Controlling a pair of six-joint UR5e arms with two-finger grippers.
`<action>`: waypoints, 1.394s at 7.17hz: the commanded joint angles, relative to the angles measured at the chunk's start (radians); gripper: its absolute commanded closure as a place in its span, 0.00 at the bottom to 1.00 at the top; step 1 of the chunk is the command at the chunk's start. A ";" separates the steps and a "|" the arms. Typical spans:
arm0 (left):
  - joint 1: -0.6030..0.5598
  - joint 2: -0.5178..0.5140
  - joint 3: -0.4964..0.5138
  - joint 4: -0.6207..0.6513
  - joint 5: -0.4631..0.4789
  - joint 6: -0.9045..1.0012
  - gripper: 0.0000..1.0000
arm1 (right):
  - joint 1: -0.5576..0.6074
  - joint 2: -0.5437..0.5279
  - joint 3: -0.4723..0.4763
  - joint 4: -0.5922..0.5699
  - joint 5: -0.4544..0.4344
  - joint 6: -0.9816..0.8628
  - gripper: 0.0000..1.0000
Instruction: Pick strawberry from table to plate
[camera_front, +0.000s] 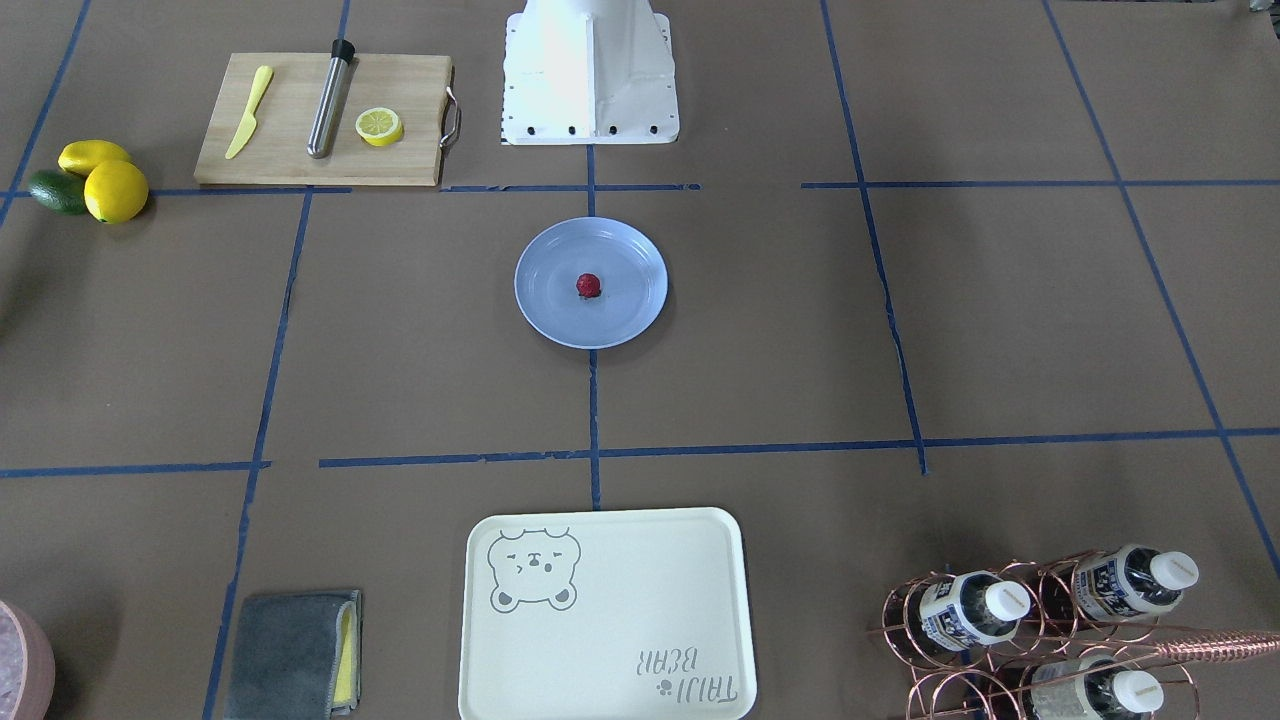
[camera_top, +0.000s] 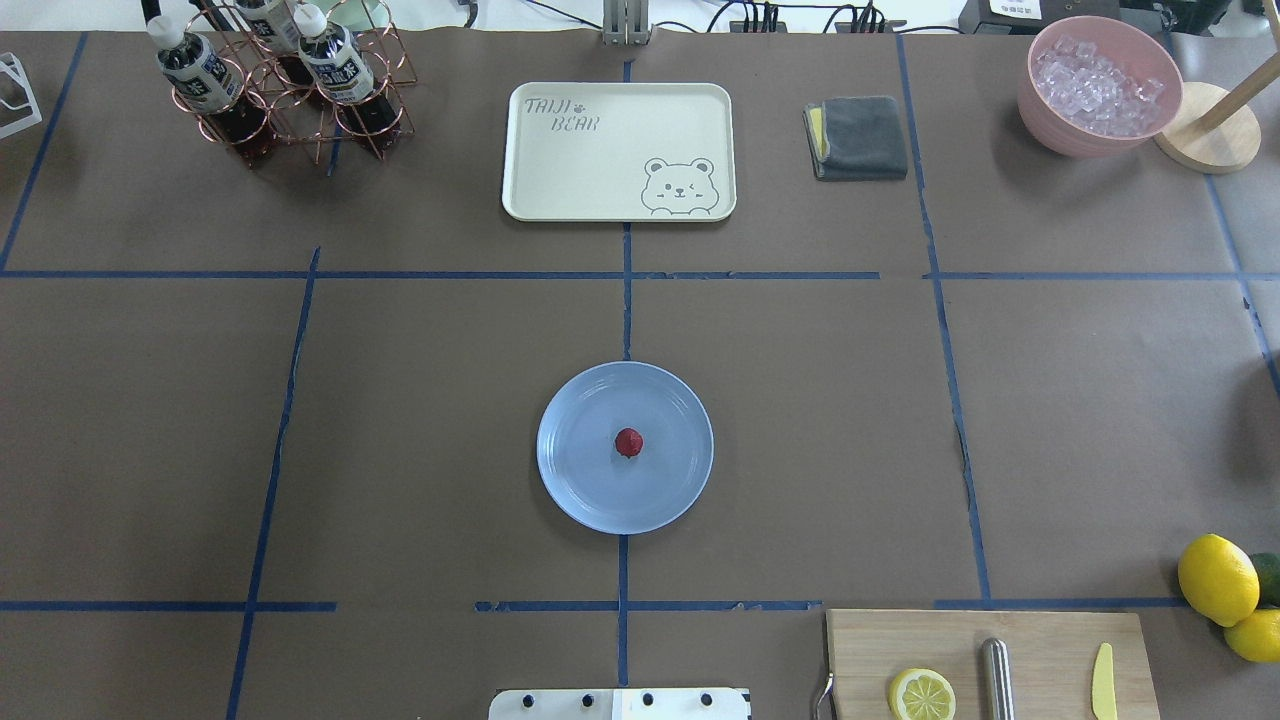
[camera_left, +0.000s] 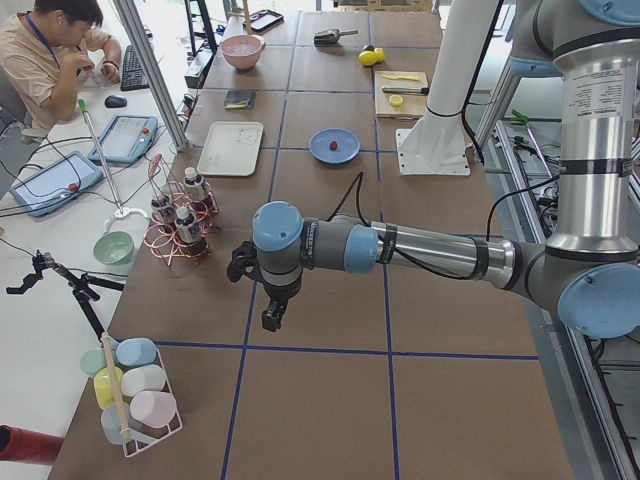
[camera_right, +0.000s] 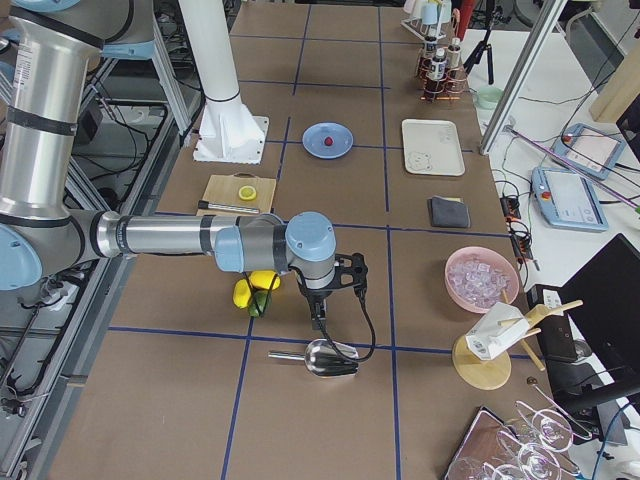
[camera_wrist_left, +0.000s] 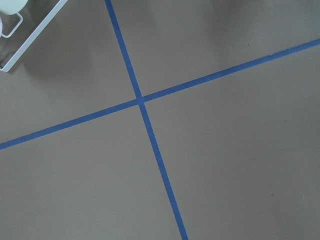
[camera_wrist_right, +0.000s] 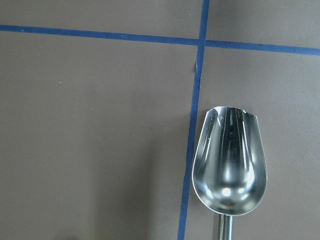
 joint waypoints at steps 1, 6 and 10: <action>0.000 -0.005 0.019 -0.001 -0.001 -0.077 0.00 | 0.000 -0.002 -0.003 0.000 0.004 -0.006 0.00; -0.002 0.010 0.066 -0.070 -0.004 -0.098 0.00 | 0.000 -0.001 0.014 0.013 -0.013 0.002 0.00; -0.003 0.005 0.031 -0.029 -0.004 -0.106 0.00 | -0.040 0.060 0.017 -0.112 -0.047 0.005 0.00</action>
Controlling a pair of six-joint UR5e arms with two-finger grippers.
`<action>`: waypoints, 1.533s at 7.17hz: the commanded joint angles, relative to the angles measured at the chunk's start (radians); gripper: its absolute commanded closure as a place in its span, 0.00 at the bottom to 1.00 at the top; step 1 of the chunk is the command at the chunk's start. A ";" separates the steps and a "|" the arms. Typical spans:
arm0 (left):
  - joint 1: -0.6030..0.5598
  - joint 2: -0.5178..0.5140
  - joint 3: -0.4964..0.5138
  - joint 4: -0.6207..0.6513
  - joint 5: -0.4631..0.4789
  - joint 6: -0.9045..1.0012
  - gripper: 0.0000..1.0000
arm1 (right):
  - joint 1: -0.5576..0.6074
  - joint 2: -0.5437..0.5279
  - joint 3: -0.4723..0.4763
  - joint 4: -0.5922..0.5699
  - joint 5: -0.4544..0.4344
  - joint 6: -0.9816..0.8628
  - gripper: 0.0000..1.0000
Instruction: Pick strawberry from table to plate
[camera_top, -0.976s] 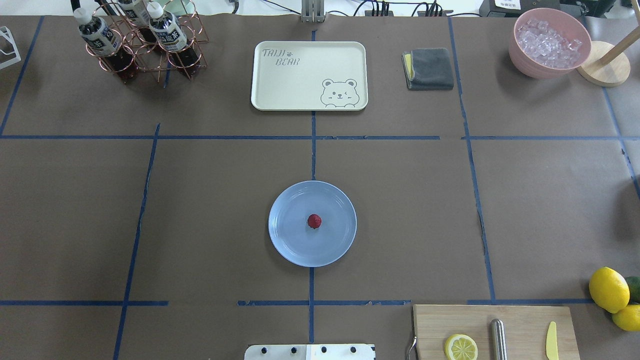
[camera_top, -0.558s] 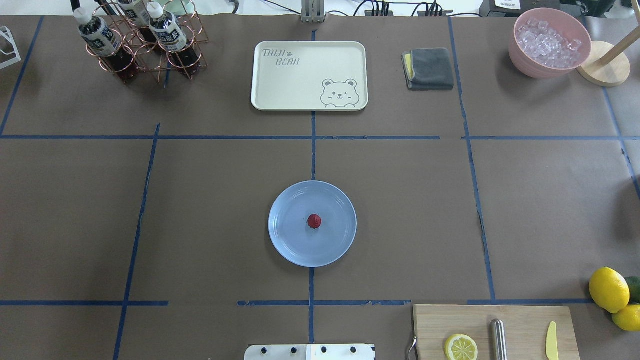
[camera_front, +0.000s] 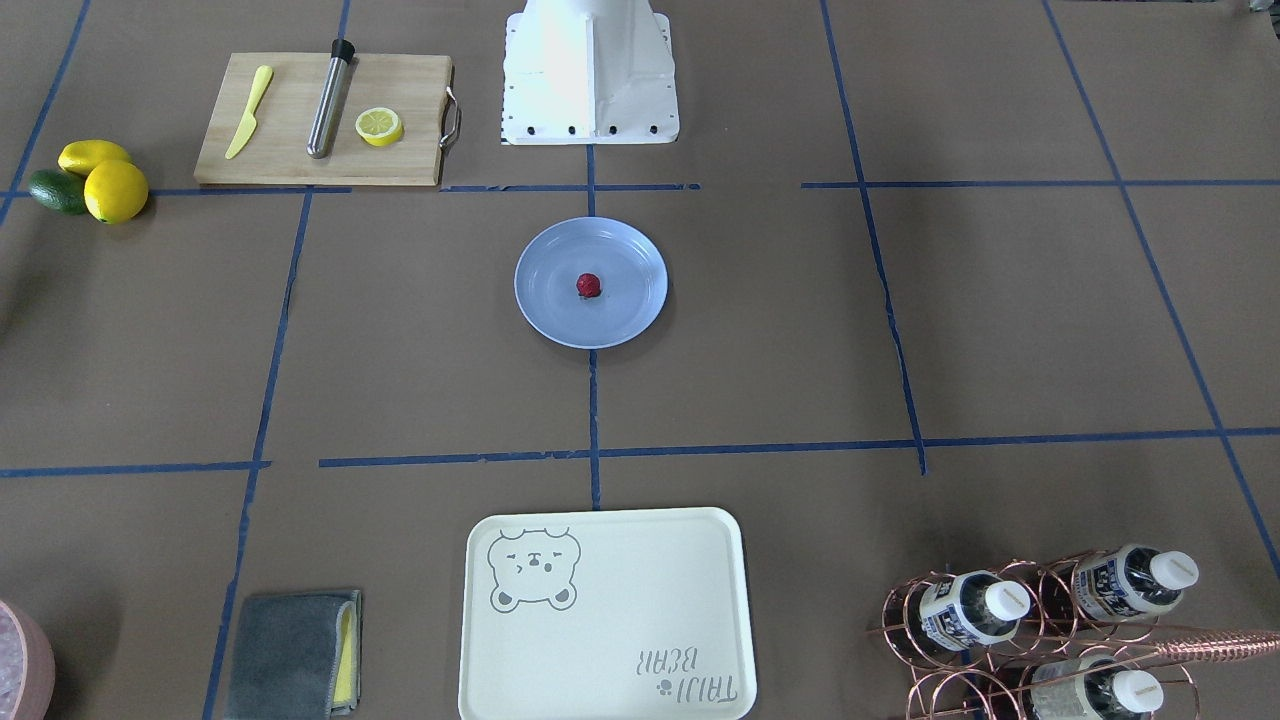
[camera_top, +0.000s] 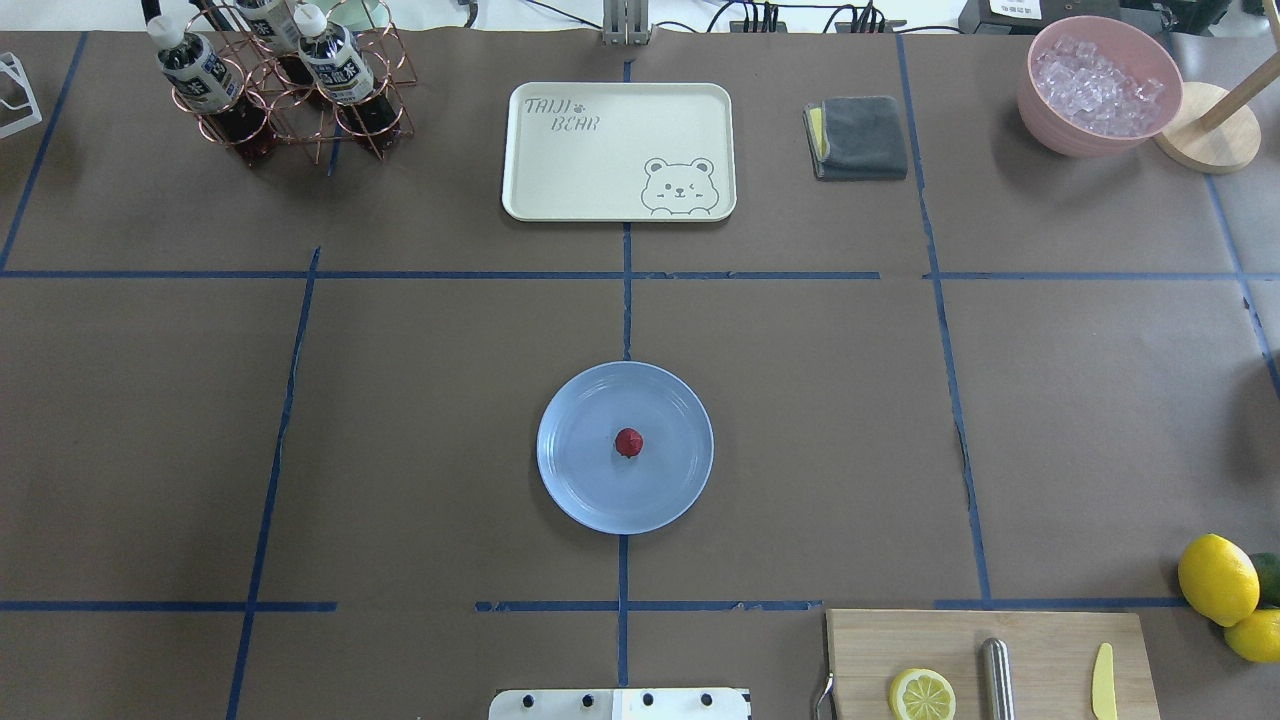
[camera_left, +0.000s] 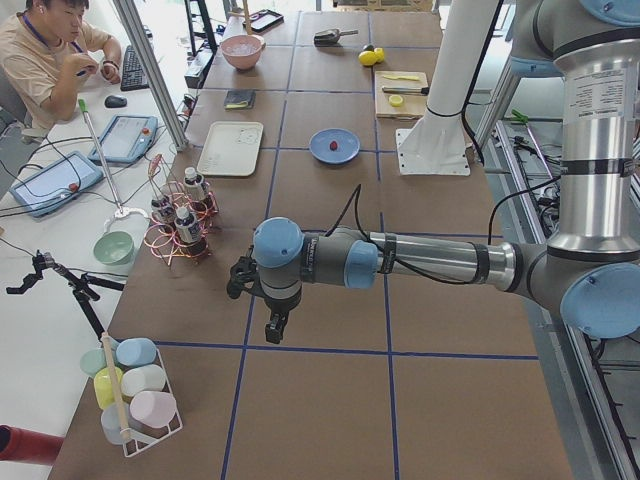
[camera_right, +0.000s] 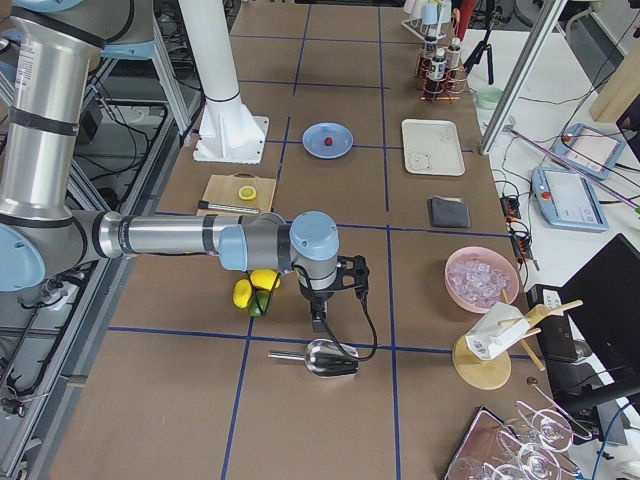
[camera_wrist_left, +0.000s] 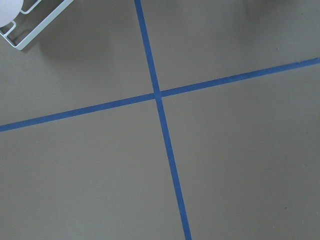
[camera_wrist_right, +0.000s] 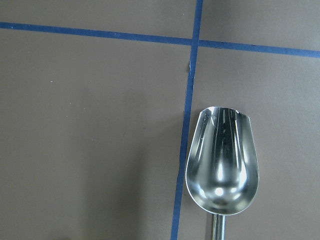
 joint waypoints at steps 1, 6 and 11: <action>-0.002 -0.016 -0.014 0.109 0.001 0.002 0.00 | -0.024 0.073 0.005 -0.113 -0.007 -0.003 0.00; -0.007 0.045 -0.031 0.011 0.002 0.049 0.00 | -0.025 0.073 0.004 -0.108 0.010 0.002 0.00; -0.005 0.015 -0.005 0.022 0.007 0.042 0.00 | -0.025 0.070 0.005 -0.105 0.031 0.003 0.00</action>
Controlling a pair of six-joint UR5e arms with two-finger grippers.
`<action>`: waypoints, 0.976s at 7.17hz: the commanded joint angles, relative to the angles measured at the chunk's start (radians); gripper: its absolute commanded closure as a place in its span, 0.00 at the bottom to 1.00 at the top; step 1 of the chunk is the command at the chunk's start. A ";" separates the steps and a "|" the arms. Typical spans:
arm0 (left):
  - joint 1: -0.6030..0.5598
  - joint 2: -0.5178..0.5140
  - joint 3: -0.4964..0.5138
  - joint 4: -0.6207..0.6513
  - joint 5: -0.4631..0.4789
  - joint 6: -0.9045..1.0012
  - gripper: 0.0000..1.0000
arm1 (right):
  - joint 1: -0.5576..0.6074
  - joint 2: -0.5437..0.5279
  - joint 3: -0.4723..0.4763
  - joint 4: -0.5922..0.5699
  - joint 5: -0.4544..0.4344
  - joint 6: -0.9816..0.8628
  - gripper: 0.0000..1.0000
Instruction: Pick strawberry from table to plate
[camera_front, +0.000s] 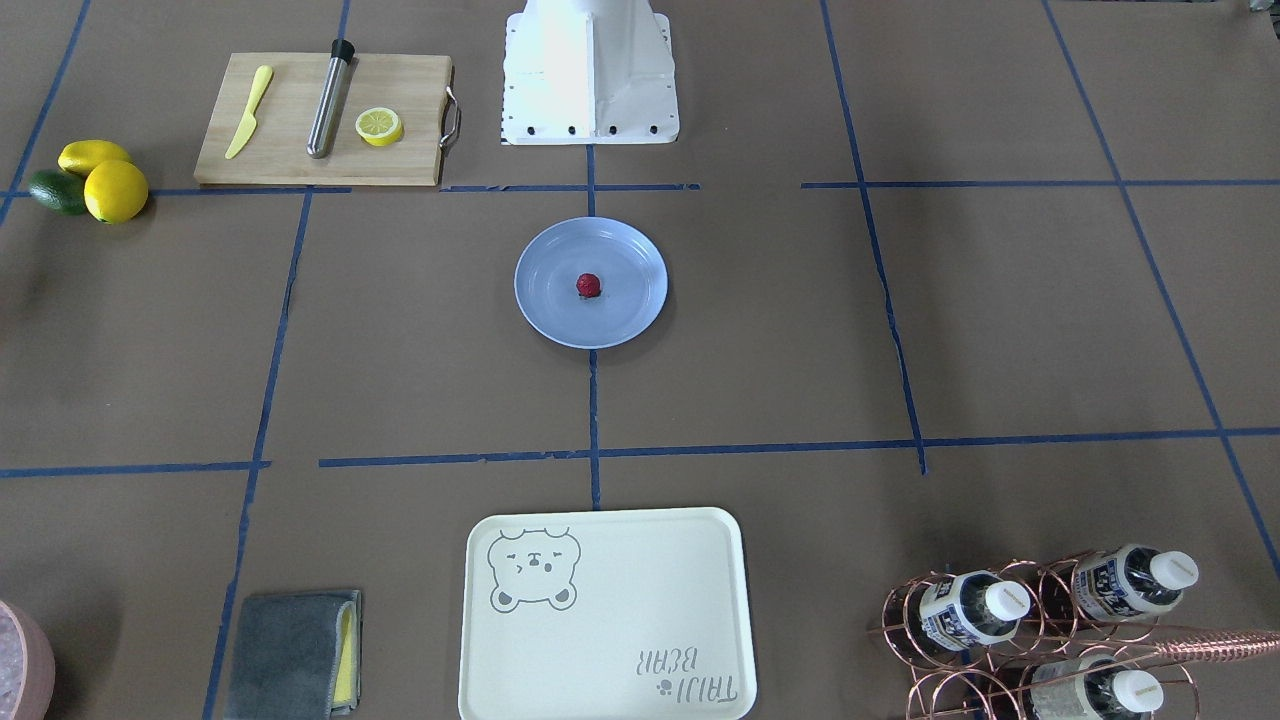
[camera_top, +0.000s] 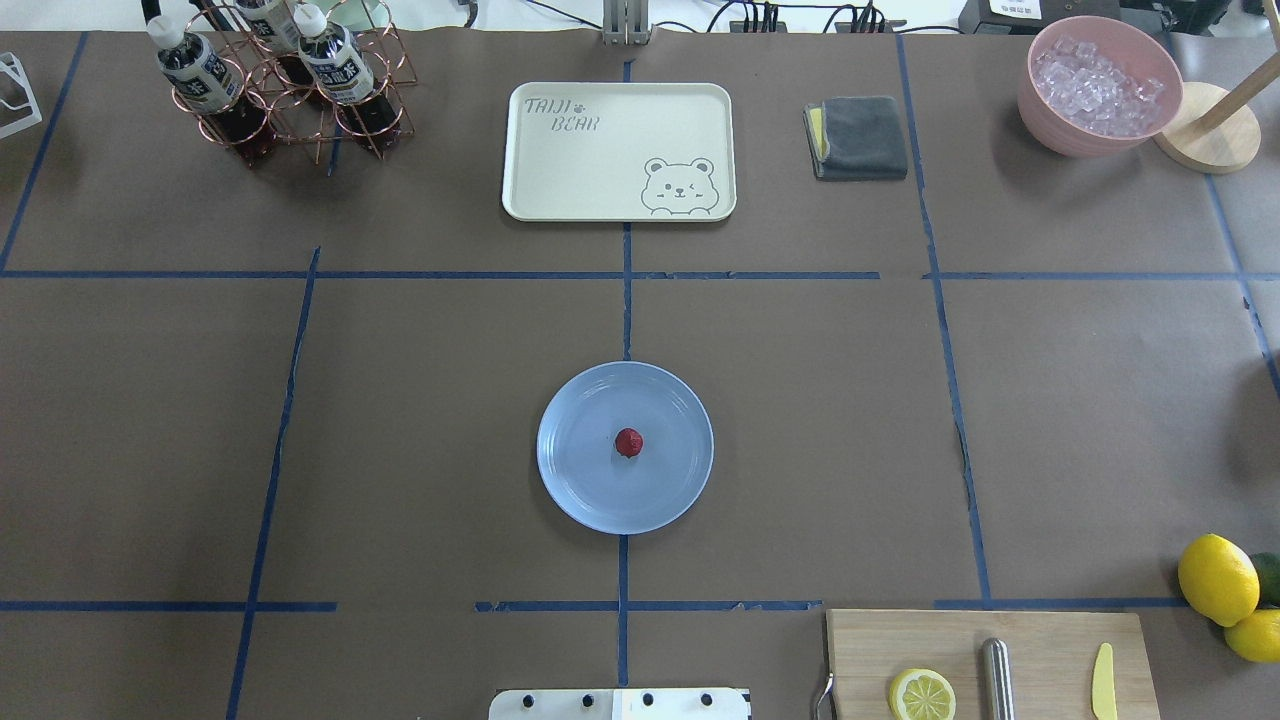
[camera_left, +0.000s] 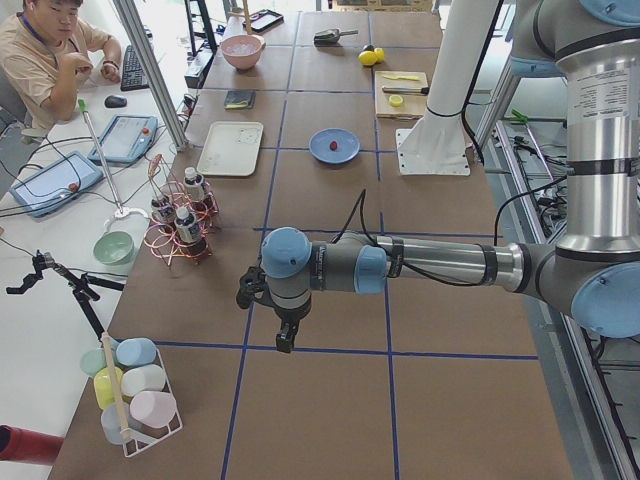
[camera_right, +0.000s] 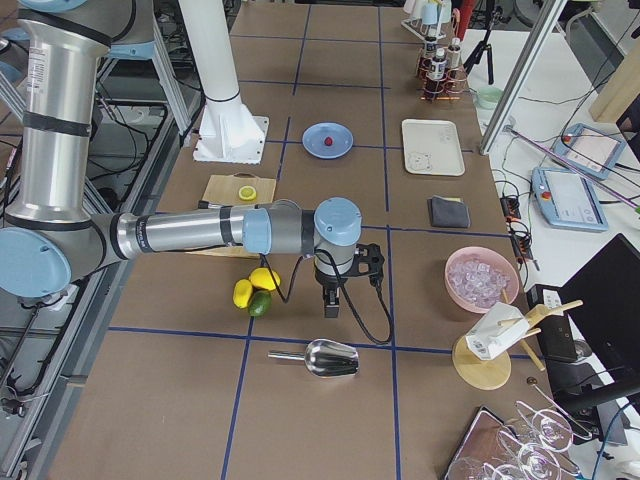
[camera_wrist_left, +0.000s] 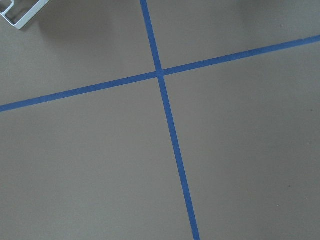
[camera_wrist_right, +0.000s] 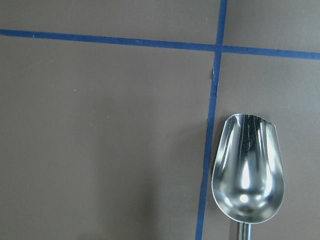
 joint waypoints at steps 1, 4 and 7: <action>0.000 -0.020 -0.009 -0.005 0.004 0.002 0.00 | -0.001 0.001 0.000 0.001 0.001 0.000 0.00; -0.002 -0.034 -0.003 -0.003 0.006 0.000 0.00 | -0.001 0.006 -0.005 -0.002 0.003 0.003 0.00; -0.002 -0.029 0.003 -0.003 0.009 0.000 0.00 | -0.004 0.009 -0.002 0.001 0.041 0.037 0.00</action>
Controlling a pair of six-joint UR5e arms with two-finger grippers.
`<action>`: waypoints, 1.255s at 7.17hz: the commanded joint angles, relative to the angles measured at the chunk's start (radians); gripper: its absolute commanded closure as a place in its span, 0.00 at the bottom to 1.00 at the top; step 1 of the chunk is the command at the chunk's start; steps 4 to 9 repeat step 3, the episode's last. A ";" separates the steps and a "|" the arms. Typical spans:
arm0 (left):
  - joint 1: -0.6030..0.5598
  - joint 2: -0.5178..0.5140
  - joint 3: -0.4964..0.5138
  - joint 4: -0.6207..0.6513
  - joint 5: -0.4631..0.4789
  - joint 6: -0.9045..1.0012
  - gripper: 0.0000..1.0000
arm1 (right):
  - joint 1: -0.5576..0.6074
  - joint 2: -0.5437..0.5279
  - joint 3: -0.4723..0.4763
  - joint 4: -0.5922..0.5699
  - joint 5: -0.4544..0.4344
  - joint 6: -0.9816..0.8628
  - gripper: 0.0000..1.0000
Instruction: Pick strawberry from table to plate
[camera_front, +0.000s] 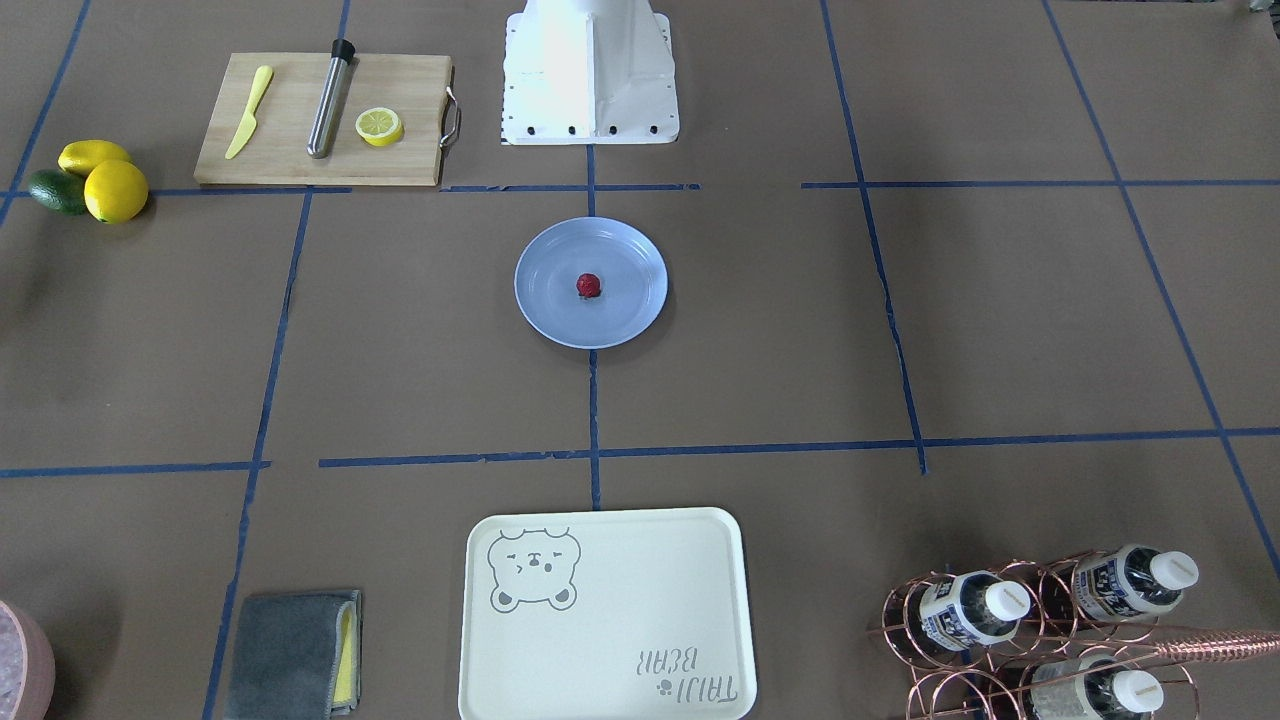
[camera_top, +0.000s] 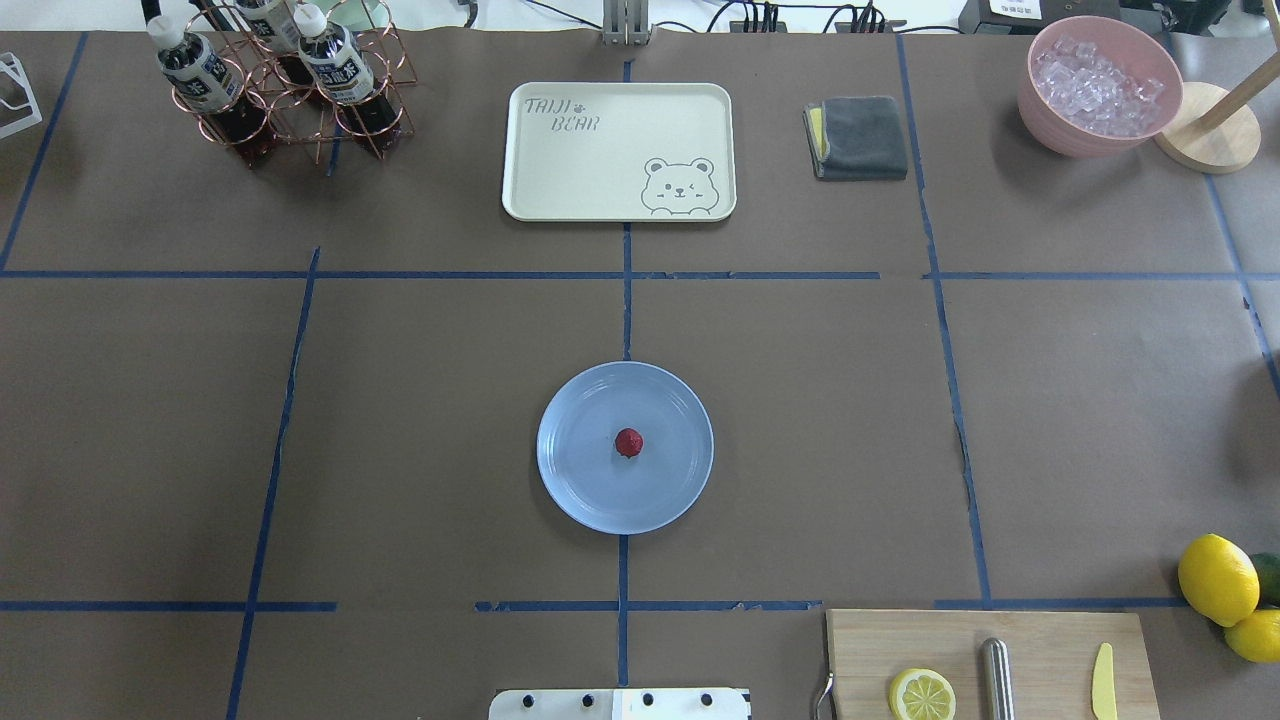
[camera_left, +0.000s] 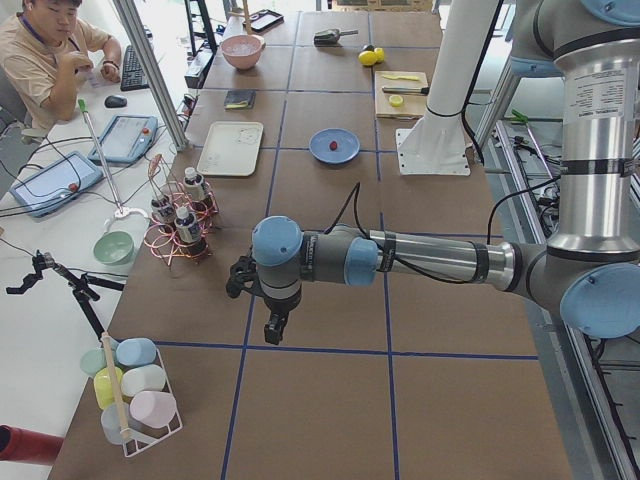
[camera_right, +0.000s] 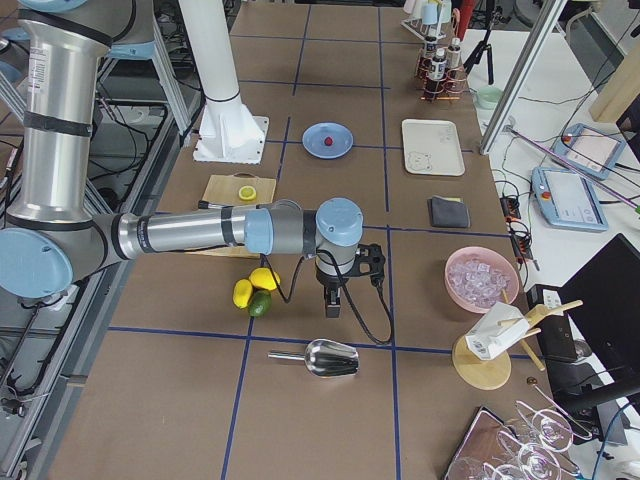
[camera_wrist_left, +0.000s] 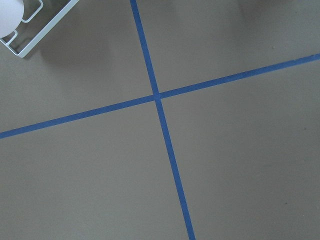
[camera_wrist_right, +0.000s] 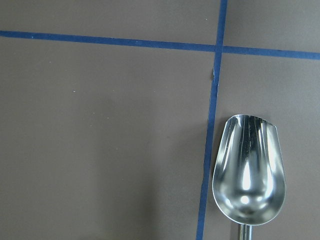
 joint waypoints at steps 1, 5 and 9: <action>0.001 -0.007 0.007 -0.002 0.002 0.000 0.00 | -0.001 -0.001 0.007 0.005 0.042 0.068 0.00; 0.001 -0.016 0.008 0.000 0.002 0.001 0.00 | -0.001 -0.001 0.001 0.004 0.033 0.059 0.00; 0.001 -0.016 0.008 0.000 0.002 0.001 0.00 | -0.001 -0.001 0.001 0.004 0.033 0.059 0.00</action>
